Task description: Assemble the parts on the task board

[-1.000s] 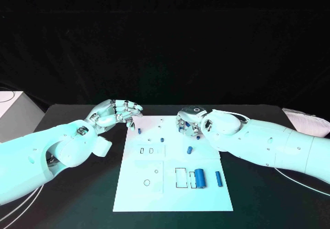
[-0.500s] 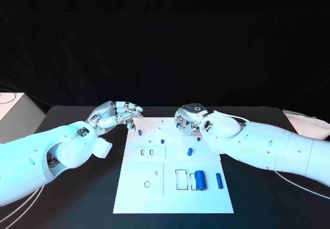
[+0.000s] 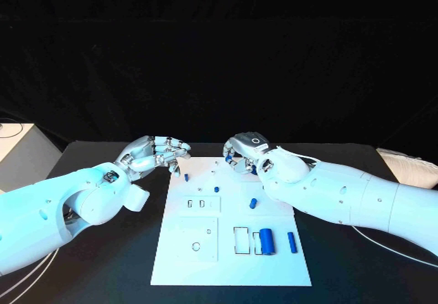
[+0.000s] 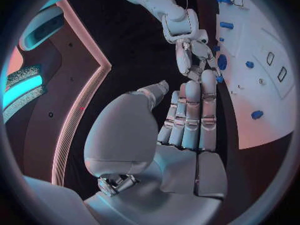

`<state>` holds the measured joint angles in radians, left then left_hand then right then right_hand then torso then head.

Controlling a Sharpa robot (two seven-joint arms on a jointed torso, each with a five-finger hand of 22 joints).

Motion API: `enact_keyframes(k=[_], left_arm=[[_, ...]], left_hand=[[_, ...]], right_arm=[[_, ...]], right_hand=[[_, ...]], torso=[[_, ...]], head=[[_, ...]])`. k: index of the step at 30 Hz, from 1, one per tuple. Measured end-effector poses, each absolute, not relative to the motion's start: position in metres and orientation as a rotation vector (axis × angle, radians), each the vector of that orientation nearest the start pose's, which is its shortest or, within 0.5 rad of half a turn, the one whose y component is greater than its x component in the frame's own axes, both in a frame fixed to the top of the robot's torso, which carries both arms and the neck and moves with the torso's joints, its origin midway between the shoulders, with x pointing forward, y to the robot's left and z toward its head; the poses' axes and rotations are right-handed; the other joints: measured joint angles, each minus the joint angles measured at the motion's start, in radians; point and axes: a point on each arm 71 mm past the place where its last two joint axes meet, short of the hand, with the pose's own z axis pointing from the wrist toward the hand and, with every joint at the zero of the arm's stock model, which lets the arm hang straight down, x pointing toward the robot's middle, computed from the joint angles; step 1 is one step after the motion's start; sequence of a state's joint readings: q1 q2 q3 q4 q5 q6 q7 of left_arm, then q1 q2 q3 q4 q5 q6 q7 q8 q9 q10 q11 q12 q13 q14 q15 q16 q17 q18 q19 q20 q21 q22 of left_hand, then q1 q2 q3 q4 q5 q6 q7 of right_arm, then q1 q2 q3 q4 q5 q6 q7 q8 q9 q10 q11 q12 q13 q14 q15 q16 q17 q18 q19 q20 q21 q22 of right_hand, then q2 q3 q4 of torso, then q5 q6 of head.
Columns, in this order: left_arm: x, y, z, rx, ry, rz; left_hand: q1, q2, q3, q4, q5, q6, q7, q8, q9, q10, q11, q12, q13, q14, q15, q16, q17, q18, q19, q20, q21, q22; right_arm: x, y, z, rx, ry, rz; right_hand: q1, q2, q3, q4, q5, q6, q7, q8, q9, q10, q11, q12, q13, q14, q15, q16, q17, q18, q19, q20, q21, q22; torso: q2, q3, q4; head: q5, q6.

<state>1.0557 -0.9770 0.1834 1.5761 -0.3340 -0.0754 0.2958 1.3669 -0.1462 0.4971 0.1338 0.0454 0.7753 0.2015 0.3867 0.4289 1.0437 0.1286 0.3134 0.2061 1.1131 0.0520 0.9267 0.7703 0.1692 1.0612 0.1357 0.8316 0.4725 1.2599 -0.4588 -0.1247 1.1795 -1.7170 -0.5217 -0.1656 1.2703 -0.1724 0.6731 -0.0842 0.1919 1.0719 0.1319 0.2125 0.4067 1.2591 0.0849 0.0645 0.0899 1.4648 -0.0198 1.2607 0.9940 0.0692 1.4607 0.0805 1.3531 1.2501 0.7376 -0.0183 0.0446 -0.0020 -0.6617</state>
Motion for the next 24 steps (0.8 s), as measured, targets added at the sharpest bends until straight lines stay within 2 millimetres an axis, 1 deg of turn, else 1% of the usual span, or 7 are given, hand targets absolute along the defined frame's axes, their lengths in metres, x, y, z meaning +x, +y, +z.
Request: enact_keyframes(k=[5,9,10,12,18,21,24], left_arm=[[0.473,0.244,-0.159,-0.809,1.559,-1.602],[0.473,0.243,-0.156,-0.805,1.552,-1.610],[0.474,0.242,-0.154,-0.803,1.549,-1.613],[0.474,0.241,-0.151,-0.799,1.541,-1.620],[0.475,0.239,-0.147,-0.793,1.532,-1.631],[0.475,0.238,-0.146,-0.791,1.530,-1.634],[0.475,0.238,-0.145,-0.789,1.529,-1.637]], left_hand=[[0.000,0.000,0.000,0.000,0.000,0.000,0.000,0.000,0.000,0.000,0.000,0.000,0.000,0.000,0.000,0.000,0.000,0.000,0.000,0.000,0.000,0.000],[0.000,0.000,0.000,0.000,0.000,0.000,0.000,0.000,0.000,0.000,0.000,0.000,0.000,0.000,0.000,0.000,0.000,0.000,0.000,0.000,0.000,0.000],[0.000,0.000,0.000,0.000,0.000,0.000,0.000,0.000,0.000,0.000,0.000,0.000,0.000,0.000,0.000,0.000,0.000,0.000,0.000,0.000,0.000,0.000],[0.000,0.000,0.000,0.000,0.000,0.000,0.000,0.000,0.000,0.000,0.000,0.000,0.000,0.000,0.000,0.000,0.000,0.000,0.000,0.000,0.000,0.000],[0.000,0.000,0.003,-0.003,0.000,0.000,0.000,0.000,0.001,0.000,0.000,0.000,0.000,-0.004,-0.004,-0.005,0.000,0.000,-0.004,0.004,0.000,0.000],[0.000,0.000,0.003,-0.003,0.000,0.000,0.000,0.000,0.001,0.000,0.000,0.000,0.000,-0.004,-0.004,-0.005,0.000,0.000,-0.004,0.004,0.000,0.000],[0.000,0.000,0.003,-0.003,0.000,0.000,0.000,0.000,0.001,0.000,0.000,0.000,0.000,-0.004,-0.004,-0.005,0.000,0.000,-0.004,0.004,0.000,0.000]], right_arm=[[0.536,-0.088,-0.180,-0.376,1.355,0.534],[0.538,-0.082,-0.180,-0.379,1.350,0.537],[0.539,-0.081,-0.180,-0.379,1.350,0.537],[0.540,-0.079,-0.181,-0.380,1.351,0.536],[0.539,-0.076,-0.188,-0.381,1.361,0.540],[0.539,-0.076,-0.189,-0.382,1.363,0.540],[0.540,-0.078,-0.190,-0.380,1.365,0.536]], right_hand=[[0.000,0.000,0.000,0.000,0.000,0.000,0.000,0.000,0.000,0.000,0.000,-0.002,0.000,0.000,0.000,0.000,0.000,0.000,0.000,0.000,0.000,0.000],[0.000,0.000,0.000,0.000,-0.001,0.000,0.000,0.000,0.000,0.000,0.000,-0.005,0.000,0.000,0.000,0.000,0.000,0.000,0.000,0.000,0.000,0.000],[0.000,0.000,0.000,0.000,-0.001,0.000,0.000,0.000,0.000,0.000,0.000,-0.005,0.000,0.000,0.000,0.000,0.000,0.000,0.000,0.000,0.000,0.000],[0.000,0.000,0.000,0.000,-0.001,0.000,0.000,0.000,0.000,0.000,0.000,-0.005,0.000,0.000,0.000,0.000,0.000,0.000,0.000,0.000,0.000,0.000],[0.000,0.000,0.000,0.000,-0.001,0.000,0.000,0.000,0.001,0.000,0.000,-0.007,0.001,0.000,0.000,0.000,0.000,0.000,0.000,0.000,0.000,0.000],[0.000,0.000,0.000,0.000,-0.003,-0.003,0.003,0.000,0.001,0.000,0.000,-0.005,0.001,0.000,0.000,0.000,0.000,0.000,0.000,0.000,0.000,0.000],[0.000,0.000,0.000,0.000,-0.004,-0.003,0.003,0.000,0.001,0.000,0.000,-0.004,0.001,0.000,0.000,0.000,0.000,0.000,0.000,0.000,0.000,0.000]], torso=[[0.003,-0.0014,0.0020],[0.006,-0.0046,0.0044],[0.008,-0.0057,0.0056],[0.010,-0.0066,0.0074],[0.018,-0.0102,0.0155],[0.020,-0.0108,0.0187],[0.022,-0.0128,0.0221]], head=[[-0.003,0.000],[-0.005,0.000],[-0.005,0.000],[-0.007,0.001],[-0.009,0.000],[-0.011,-0.001],[-0.012,-0.001]])
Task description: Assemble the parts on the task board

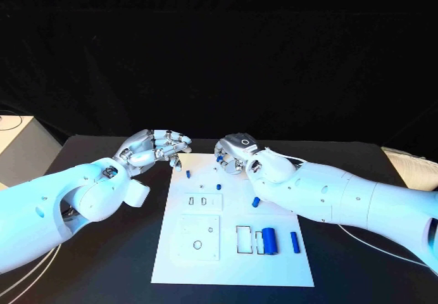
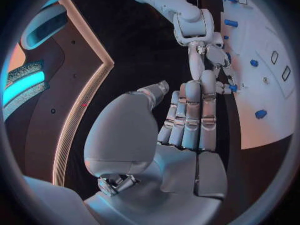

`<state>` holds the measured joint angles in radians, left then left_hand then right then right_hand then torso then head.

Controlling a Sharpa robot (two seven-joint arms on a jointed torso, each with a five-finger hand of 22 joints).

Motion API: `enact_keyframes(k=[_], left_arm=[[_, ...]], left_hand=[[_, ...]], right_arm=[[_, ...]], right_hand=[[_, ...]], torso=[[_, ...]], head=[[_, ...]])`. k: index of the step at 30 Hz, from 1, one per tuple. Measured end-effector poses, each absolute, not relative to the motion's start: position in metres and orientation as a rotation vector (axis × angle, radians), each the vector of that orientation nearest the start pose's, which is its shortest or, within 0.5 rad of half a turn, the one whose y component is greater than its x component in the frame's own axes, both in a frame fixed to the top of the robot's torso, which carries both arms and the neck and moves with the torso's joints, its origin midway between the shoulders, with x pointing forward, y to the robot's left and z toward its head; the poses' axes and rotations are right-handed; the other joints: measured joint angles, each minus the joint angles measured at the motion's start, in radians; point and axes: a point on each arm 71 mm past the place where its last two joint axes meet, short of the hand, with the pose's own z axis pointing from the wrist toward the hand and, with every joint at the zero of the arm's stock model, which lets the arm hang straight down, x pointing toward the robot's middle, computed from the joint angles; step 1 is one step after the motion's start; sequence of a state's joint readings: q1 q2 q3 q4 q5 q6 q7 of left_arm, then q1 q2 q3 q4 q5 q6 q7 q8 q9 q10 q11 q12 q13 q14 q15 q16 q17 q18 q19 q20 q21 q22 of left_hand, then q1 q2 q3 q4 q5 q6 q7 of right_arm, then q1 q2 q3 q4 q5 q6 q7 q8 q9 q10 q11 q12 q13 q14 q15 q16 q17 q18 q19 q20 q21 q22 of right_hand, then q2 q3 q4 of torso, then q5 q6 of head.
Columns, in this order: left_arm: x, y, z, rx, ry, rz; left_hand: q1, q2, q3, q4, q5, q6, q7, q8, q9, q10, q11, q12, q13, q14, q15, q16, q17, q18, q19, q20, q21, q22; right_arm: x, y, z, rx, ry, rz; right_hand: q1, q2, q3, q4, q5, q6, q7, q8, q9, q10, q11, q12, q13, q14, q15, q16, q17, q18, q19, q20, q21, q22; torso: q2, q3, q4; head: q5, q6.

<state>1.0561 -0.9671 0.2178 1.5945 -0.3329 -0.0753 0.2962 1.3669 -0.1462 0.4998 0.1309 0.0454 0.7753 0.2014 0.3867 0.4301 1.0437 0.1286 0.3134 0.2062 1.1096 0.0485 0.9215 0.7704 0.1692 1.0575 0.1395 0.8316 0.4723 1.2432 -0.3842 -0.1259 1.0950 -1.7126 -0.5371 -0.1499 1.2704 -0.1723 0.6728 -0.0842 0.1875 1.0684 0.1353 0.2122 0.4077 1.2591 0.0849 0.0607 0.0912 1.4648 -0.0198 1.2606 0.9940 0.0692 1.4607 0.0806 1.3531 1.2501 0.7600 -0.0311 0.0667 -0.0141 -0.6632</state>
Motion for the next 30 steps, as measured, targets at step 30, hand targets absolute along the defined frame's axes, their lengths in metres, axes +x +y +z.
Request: enact_keyframes(k=[30], left_arm=[[0.4720,0.2359,-0.1417,-0.779,1.529,-1.649]], left_hand=[[0.000,0.000,0.000,0.000,0.000,0.000,0.000,0.000,0.000,0.000,0.000,0.000,0.000,-0.004,0.004,0.000,-0.001,0.000,0.000,0.000,0.000,0.001]], right_arm=[[0.5446,-0.0796,-0.1924,-0.372,1.362,0.520]], right_hand=[[0.008,0.008,0.005,-0.007,0.000,-0.007,0.006,-0.002,0.004,0.000,0.000,-0.004,0.005,0.000,0.000,-0.011,-0.025,0.000,-0.006,-0.001,-0.016,-0.023]], torso=[[0.006,-0.0041,0.0067]], head=[[0.001,-0.002]])
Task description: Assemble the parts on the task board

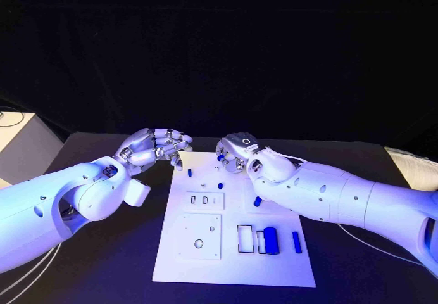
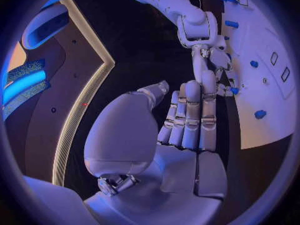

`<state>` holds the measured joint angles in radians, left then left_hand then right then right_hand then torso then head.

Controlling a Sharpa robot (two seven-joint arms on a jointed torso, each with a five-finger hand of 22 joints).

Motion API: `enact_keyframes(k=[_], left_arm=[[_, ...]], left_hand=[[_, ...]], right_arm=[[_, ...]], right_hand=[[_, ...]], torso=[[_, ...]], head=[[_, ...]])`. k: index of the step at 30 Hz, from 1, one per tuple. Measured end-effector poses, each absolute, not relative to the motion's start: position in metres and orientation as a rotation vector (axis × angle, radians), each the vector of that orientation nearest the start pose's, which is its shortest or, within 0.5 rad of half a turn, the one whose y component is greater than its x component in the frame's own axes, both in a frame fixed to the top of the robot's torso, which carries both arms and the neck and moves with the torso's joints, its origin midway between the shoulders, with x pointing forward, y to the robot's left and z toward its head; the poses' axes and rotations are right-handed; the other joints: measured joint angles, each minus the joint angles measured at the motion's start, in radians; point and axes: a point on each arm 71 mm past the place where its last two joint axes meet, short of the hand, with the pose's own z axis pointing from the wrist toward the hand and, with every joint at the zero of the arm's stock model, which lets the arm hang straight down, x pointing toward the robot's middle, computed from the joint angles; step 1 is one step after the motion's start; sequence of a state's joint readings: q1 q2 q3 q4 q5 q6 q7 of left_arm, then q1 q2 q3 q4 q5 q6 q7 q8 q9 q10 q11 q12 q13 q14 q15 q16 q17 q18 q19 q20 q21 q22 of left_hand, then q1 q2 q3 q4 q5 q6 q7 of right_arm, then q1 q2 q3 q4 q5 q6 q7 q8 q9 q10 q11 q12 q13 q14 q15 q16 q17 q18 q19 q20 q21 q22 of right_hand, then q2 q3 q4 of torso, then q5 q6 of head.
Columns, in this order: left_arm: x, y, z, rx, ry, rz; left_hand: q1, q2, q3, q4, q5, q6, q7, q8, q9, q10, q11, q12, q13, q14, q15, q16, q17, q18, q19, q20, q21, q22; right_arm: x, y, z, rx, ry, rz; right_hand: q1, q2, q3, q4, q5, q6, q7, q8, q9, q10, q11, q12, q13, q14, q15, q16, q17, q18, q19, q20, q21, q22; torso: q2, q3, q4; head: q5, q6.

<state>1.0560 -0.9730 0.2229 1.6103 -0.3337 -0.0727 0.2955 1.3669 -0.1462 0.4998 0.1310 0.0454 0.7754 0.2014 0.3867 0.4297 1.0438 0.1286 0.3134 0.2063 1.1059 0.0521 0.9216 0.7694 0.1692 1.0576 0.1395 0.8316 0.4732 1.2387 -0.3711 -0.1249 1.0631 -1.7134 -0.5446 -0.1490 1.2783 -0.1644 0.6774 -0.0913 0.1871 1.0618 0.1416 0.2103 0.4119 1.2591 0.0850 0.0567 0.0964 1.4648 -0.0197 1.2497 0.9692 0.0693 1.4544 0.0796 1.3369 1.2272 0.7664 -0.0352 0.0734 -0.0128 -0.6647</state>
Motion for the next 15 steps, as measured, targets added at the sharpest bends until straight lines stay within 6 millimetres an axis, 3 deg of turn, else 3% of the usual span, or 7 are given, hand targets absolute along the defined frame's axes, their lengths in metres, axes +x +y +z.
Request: enact_keyframes(k=[6,9,10,15], left_arm=[[0.4718,0.2360,-0.1416,-0.779,1.531,-1.650],[0.4718,0.2364,-0.1415,-0.779,1.531,-1.650],[0.4717,0.2366,-0.1415,-0.779,1.531,-1.649],[0.4717,0.2372,-0.1415,-0.779,1.532,-1.648]], left_hand=[[0.000,0.000,0.000,0.000,0.000,0.000,0.000,0.000,0.000,0.000,0.000,0.000,0.000,0.000,0.000,0.000,0.000,0.000,0.000,0.000,0.000,0.000],[0.000,0.000,0.000,0.000,0.000,0.000,0.000,0.000,0.000,0.000,0.000,0.000,0.000,0.000,0.000,0.000,0.000,0.000,0.000,0.000,0.000,0.000],[0.000,0.000,0.000,0.000,0.000,-0.002,-0.002,0.000,0.000,-0.001,0.001,0.000,0.000,0.000,0.000,0.000,0.000,0.000,-0.002,0.002,0.000,0.000],[0.000,0.000,0.000,0.000,0.000,-0.004,-0.004,0.000,0.001,-0.004,0.004,0.000,0.000,0.000,0.000,0.000,0.000,0.000,-0.004,0.004,0.000,0.001]], right_arm=[[0.5452,-0.0800,-0.1933,-0.372,1.364,0.517],[0.5455,-0.0806,-0.1939,-0.372,1.365,0.516],[0.5455,-0.0807,-0.1941,-0.372,1.365,0.516],[0.5459,-0.0814,-0.1943,-0.371,1.364,0.518]], right_hand=[[0.000,0.000,0.000,0.000,-0.007,-0.034,0.012,-0.019,0.003,-0.017,-0.009,-0.004,0.002,-0.011,0.011,-0.025,-0.037,0.000,-0.017,0.010,-0.031,-0.032],[-0.011,-0.011,0.014,0.000,-0.011,-0.051,0.024,-0.033,0.001,-0.063,0.003,-0.002,0.005,-0.026,0.021,-0.060,-0.091,0.001,-0.039,0.016,-0.070,-0.079],[-0.017,-0.017,0.017,0.000,-0.011,-0.058,0.025,-0.037,0.001,-0.078,0.008,0.001,-0.001,-0.033,0.022,-0.076,-0.116,0.012,-0.048,0.019,-0.087,-0.101],[-0.028,-0.041,0.020,0.000,-0.025,-0.076,0.033,-0.050,0.000,-0.136,0.022,0.007,-0.026,-0.051,0.032,-0.128,-0.193,0.022,-0.073,0.030,-0.151,-0.176]], torso=[[0.000,0.0000,-0.0001],[0.000,-0.0002,-0.0007],[-0.001,-0.0002,-0.0007],[-0.001,-0.0002,-0.0012]], head=[[0.003,-0.003],[0.003,-0.004],[0.004,-0.004],[0.005,-0.004]])
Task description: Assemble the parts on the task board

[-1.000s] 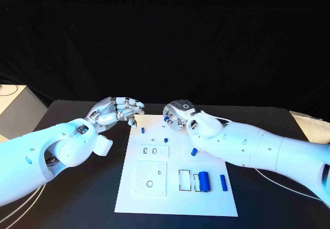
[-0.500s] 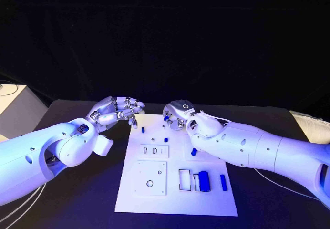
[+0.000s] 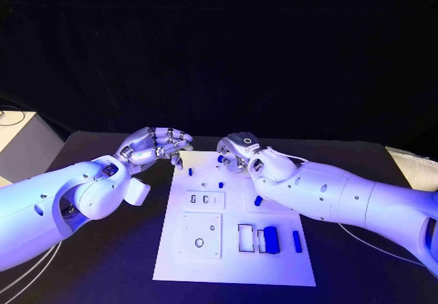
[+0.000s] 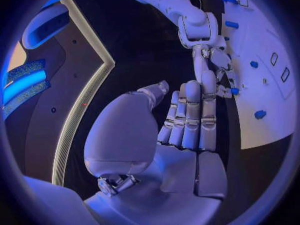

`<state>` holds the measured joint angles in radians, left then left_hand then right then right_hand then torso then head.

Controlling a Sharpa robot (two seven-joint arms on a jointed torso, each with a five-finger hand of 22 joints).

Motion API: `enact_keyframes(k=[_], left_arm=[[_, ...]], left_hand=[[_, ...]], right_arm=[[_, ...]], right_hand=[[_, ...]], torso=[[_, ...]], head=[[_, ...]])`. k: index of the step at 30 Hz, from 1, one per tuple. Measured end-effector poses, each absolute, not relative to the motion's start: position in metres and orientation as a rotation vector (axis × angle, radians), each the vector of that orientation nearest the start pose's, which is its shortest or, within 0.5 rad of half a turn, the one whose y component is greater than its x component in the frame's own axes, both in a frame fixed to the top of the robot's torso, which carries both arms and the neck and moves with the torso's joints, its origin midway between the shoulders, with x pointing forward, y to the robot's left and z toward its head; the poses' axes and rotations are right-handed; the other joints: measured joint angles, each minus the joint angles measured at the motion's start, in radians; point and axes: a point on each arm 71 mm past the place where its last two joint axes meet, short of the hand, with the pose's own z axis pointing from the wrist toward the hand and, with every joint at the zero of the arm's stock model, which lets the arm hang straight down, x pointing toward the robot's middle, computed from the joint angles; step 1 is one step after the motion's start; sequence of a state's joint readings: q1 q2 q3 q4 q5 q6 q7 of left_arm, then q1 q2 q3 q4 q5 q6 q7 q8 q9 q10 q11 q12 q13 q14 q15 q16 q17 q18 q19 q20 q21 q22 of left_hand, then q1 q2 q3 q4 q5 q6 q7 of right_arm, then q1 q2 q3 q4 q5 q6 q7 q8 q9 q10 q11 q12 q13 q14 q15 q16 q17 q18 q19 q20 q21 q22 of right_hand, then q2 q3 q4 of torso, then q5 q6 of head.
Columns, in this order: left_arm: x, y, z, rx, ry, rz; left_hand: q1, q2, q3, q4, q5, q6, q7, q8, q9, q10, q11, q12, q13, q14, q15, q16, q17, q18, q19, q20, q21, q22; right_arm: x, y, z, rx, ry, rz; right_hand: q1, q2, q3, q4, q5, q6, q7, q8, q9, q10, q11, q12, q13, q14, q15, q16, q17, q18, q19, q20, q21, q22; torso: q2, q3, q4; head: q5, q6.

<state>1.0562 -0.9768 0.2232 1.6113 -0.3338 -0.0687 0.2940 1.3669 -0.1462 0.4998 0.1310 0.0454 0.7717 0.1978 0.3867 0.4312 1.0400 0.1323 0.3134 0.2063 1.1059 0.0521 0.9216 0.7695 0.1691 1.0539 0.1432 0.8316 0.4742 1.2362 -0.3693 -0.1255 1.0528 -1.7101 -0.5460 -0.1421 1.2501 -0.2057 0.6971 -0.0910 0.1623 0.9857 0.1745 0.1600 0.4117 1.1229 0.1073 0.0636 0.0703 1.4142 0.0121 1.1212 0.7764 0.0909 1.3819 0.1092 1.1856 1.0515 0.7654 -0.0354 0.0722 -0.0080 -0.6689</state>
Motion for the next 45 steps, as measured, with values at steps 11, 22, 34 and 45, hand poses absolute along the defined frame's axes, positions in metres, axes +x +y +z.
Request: enact_keyframes(k=[11,22,34,45], left_arm=[[0.472,0.238,-0.142,-0.779,1.534,-1.648],[0.473,0.239,-0.142,-0.782,1.535,-1.645],[0.480,0.242,-0.147,-0.793,1.530,-1.632],[0.480,0.243,-0.149,-0.792,1.537,-1.631]], left_hand=[[0.000,0.000,0.000,0.000,0.000,0.000,0.000,0.000,0.000,0.000,0.000,0.000,-0.001,0.000,0.000,-0.005,-0.001,0.000,-0.004,-0.004,0.004,0.000],[0.000,0.000,0.000,0.000,0.000,0.000,0.000,0.000,0.001,0.000,0.000,0.000,-0.001,0.000,0.000,-0.005,-0.001,0.000,-0.004,-0.004,0.004,0.000],[0.000,0.000,0.000,0.000,0.000,-0.007,0.000,0.000,0.001,-0.004,0.004,-0.004,-0.001,-0.004,0.004,-0.014,-0.003,0.000,-0.007,0.000,0.004,0.000],[-0.004,-0.004,0.000,0.000,0.000,-0.007,0.000,0.000,0.002,-0.004,0.004,-0.004,-0.001,-0.004,0.004,-0.014,-0.003,0.000,-0.007,0.000,0.004,0.001]], right_arm=[[0.546,-0.082,-0.194,-0.367,1.359,0.524],[0.543,-0.092,-0.192,-0.357,1.352,0.535],[0.541,-0.158,-0.155,-0.186,1.354,0.576],[0.552,-0.211,-0.150,-0.014,1.516,0.573]], right_hand=[[0.002,-0.007,0.000,0.000,-0.004,-0.019,0.002,-0.016,-0.003,-0.034,0.008,0.000,-0.004,-0.011,0.004,-0.039,-0.061,0.009,-0.016,0.002,-0.049,-0.059],[-0.003,-0.012,-0.007,0.007,-0.008,-0.023,0.000,-0.021,-0.004,-0.039,0.003,0.000,-0.004,-0.011,0.004,-0.046,-0.068,0.009,-0.016,0.002,-0.057,-0.064],[0.000,-0.056,-0.172,0.033,0.028,-0.102,-0.032,-0.075,-0.014,0.216,-0.051,0.239,0.176,0.041,-0.043,0.078,0.110,0.009,0.037,-0.036,0.029,0.062],[0.040,0.004,-0.415,0.147,0.096,-0.125,-0.006,-0.071,-0.002,0.337,-0.022,1.456,1.238,0.051,-0.013,0.405,0.531,-0.046,0.085,-0.012,0.255,0.256]], torso=[[0.000,0.0001,-0.0003],[-0.001,0.0000,-0.0007],[-0.013,0.0002,-0.0177],[-0.022,0.0042,-0.0254]], head=[[0.000,0.001],[-0.003,0.003],[-0.007,0.022],[-0.015,0.031]])
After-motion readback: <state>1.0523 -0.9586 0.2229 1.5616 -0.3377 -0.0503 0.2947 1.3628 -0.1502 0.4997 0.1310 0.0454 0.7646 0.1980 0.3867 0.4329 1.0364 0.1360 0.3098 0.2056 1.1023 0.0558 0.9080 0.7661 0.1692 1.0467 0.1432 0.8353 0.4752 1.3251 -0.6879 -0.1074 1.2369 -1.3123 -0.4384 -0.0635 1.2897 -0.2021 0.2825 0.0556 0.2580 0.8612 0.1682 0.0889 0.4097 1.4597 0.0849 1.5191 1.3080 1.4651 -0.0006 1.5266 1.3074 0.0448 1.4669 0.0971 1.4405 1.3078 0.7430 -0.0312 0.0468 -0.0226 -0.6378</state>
